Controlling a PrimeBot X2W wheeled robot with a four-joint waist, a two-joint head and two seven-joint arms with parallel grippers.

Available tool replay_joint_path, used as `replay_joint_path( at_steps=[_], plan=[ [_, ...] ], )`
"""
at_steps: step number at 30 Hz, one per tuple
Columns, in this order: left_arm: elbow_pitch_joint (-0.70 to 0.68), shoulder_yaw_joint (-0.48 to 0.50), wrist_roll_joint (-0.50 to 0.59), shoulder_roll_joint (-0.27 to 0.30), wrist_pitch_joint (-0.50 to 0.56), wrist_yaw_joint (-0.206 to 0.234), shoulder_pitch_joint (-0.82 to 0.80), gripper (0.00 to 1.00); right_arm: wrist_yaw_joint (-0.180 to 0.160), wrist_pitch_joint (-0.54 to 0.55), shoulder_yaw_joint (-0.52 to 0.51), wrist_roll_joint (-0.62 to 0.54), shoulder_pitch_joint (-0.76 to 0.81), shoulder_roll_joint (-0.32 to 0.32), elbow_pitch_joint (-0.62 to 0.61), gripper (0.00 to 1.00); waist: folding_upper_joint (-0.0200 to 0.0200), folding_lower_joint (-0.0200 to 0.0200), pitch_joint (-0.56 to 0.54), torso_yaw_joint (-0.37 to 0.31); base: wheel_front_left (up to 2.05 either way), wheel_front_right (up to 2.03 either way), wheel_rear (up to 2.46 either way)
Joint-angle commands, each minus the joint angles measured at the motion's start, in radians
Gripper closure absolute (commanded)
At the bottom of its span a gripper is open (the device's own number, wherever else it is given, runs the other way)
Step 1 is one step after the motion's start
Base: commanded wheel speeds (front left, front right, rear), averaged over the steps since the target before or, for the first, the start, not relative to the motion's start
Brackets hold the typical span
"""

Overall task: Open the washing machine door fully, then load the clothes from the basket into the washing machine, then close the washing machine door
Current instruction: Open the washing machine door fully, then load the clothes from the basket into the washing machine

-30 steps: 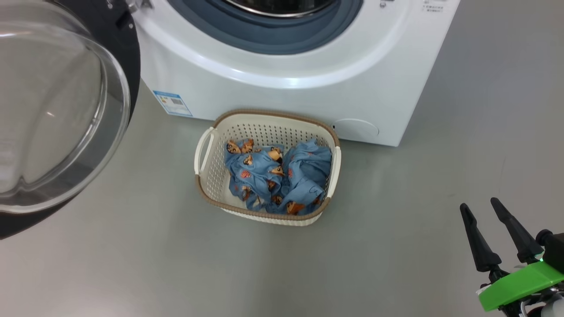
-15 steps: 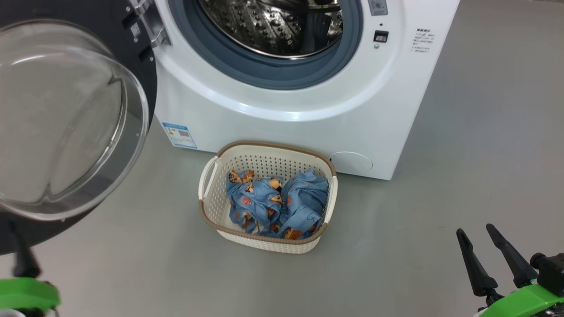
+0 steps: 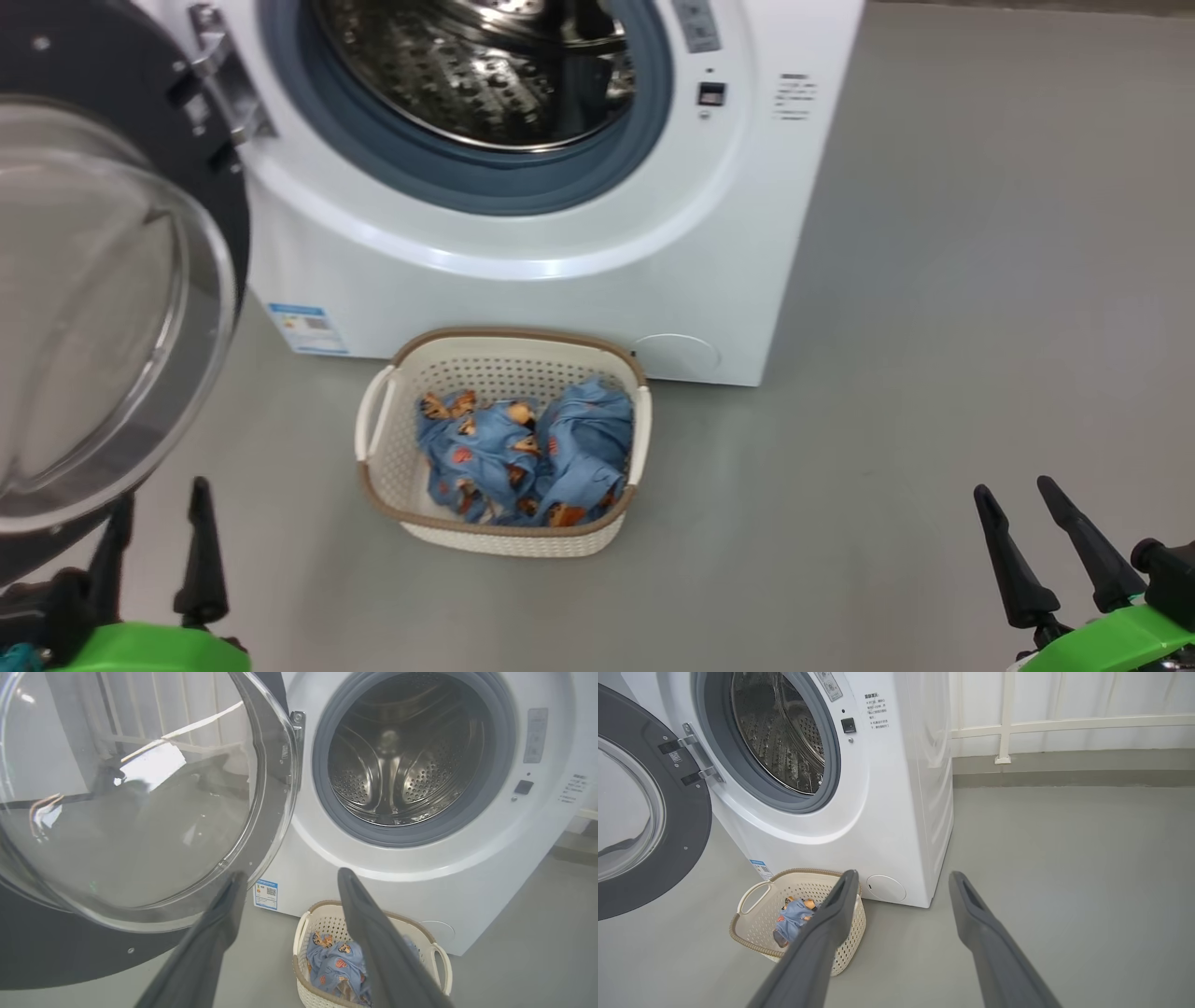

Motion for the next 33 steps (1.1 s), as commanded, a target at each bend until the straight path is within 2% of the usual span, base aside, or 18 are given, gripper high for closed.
replay_joint_path(
  at_steps=[1,10,18,25,33],
  plan=[
    [-0.032,0.024,-0.015,0.036,-0.006,-0.002,-0.012,0.00,0.003,-0.012,0.011,-0.008,0.008,-0.016,-0.027,0.00,0.0000,-0.0001,0.003,-0.042,0.00,0.00,0.00],
    [-0.046,-0.074,-0.054,0.045,-0.006,-0.002,-0.015,0.00,0.003,-0.012,-0.003,-0.011,-0.006,-0.005,-0.032,0.00,0.0000,-0.0001,0.020,-0.150,0.00,0.00,0.00],
    [-0.043,-0.100,-0.068,0.054,-0.006,-0.002,-0.023,0.00,0.003,-0.012,-0.006,-0.009,-0.019,-0.003,-0.036,0.00,0.0000,-0.0001,0.025,-0.226,0.00,0.00,0.00],
    [-0.048,-0.102,-0.082,0.056,-0.006,-0.002,-0.023,0.00,0.003,-0.012,-0.014,-0.009,-0.018,0.001,-0.035,0.00,0.0000,-0.0001,0.021,-0.253,0.00,0.00,0.00],
    [-0.053,-0.099,-0.087,0.058,-0.006,-0.002,-0.020,0.00,0.003,-0.012,-0.018,-0.012,-0.018,0.008,-0.036,0.00,0.0000,-0.0001,0.017,-0.253,0.00,0.00,0.00]
  ],
)
